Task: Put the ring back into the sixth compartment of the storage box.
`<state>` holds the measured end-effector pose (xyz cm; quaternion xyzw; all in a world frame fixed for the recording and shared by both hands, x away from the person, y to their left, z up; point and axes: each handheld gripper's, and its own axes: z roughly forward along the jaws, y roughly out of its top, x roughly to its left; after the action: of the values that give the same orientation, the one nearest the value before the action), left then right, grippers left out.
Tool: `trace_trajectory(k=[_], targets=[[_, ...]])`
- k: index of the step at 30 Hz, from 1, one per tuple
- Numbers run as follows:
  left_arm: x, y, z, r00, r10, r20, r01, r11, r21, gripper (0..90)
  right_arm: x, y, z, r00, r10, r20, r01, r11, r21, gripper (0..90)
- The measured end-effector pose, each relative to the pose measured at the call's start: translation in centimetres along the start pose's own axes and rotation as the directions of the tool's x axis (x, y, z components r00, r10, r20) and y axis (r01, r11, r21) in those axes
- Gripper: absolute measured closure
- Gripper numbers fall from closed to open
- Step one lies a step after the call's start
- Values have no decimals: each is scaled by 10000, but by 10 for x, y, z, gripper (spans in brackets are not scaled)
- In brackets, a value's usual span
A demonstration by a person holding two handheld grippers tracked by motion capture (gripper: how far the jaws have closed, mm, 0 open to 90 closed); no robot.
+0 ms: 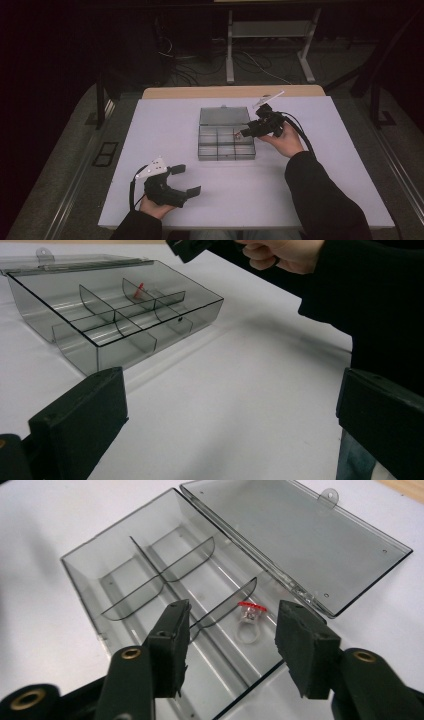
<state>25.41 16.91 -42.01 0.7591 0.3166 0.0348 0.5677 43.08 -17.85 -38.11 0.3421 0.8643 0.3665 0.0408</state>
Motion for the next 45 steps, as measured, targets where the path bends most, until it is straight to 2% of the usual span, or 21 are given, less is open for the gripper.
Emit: trace_trajectory(k=[3,8,11,14,16,19,26,30,45], targets=[[0,0,0,10000,-6,2,6,10000,-4,0,2,-2,-8,9999,117,-96,-118,9999,-105,426],[-1,0,0,10000,-4,-3,4,10000,5,0,6,-8,-21,9994,333,-95,-335,9993,-162,265],[-1,0,1,10000,14,-3,-14,10000,15,0,11,-13,-28,9994,344,80,-343,9993,-126,156],[-1,0,1,10000,-2,-9,2,10000,17,0,13,-18,-35,9985,555,19,-554,9982,-245,89],[-1,-1,1,10000,10,5,-10,10000,32,0,14,-23,-38,9973,726,-54,-727,9971,-214,9],[-1,0,1,10000,20,4,-20,10000,33,0,18,-29,-44,9975,703,-51,-704,9974,-175,5],[-1,-1,1,10000,38,-18,-37,10000,62,0,28,-46,-61,9980,627,-99,-631,9970,-458,5],[-1,-1,1,10000,36,-23,-36,10000,49,0,33,-55,-69,9981,608,60,-604,9970,-475,5],[-1,-1,1,10000,14,-33,-14,10000,74,0,42,-92,-87,9973,731,49,-724,9937,-857,5]])
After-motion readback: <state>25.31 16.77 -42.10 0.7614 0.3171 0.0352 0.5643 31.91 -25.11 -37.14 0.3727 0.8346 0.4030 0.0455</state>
